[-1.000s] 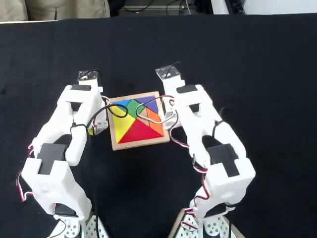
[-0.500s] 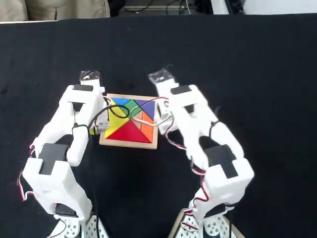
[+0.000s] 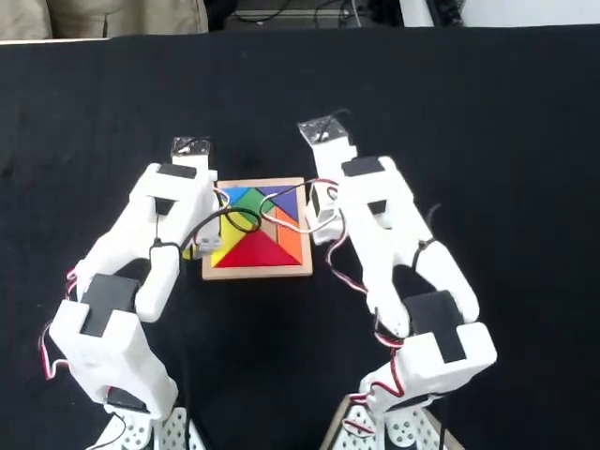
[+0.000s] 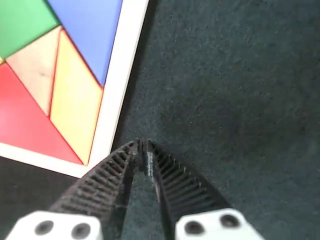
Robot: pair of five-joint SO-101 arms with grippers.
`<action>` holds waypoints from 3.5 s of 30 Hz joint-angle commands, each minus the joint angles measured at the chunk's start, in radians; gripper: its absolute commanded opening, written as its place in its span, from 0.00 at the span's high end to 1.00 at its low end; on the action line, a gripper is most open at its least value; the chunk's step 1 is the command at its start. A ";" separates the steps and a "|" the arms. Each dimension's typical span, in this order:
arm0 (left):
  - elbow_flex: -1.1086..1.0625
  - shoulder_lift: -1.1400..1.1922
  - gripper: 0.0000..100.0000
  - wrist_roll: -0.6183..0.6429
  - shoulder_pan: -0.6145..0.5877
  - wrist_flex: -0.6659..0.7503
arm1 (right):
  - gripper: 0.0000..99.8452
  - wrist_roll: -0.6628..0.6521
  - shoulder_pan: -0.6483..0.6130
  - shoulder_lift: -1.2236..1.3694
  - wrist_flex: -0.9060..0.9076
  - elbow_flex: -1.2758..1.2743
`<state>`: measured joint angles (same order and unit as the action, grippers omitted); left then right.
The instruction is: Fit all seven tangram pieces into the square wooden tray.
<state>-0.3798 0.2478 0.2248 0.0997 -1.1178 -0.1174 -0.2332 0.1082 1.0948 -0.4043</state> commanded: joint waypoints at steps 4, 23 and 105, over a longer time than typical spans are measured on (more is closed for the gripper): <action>0.016 -0.040 0.97 0.015 -0.002 -0.017 | 0.99 -0.006 0.040 -0.054 -0.017 0.012; 0.255 -0.985 0.97 -0.198 -0.251 -0.265 | 0.99 -0.005 0.155 -0.984 0.267 0.228; -1.319 -2.068 0.97 -0.327 -0.312 -0.153 | 0.99 0.112 0.272 -1.986 0.203 -1.280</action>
<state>-1.6794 -1.8159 -0.0959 -0.2240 -1.2681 0.0652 0.0783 -1.8098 1.2912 -1.6886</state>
